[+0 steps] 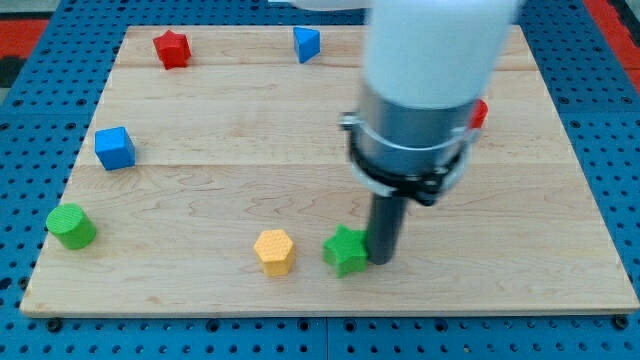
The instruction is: Put your hand to the left of the yellow hexagon
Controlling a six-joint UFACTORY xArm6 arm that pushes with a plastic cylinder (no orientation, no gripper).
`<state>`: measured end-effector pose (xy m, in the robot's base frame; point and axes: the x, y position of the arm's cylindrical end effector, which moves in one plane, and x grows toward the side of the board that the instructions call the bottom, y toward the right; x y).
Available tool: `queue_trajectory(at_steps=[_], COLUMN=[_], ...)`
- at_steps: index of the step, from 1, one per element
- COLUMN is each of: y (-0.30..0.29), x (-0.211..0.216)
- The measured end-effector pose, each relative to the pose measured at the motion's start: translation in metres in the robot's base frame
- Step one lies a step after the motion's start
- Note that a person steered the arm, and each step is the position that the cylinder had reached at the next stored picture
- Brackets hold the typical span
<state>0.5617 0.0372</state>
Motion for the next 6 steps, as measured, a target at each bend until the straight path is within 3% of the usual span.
queue_trajectory(at_steps=[6], y=[-0.014], x=[-0.115])
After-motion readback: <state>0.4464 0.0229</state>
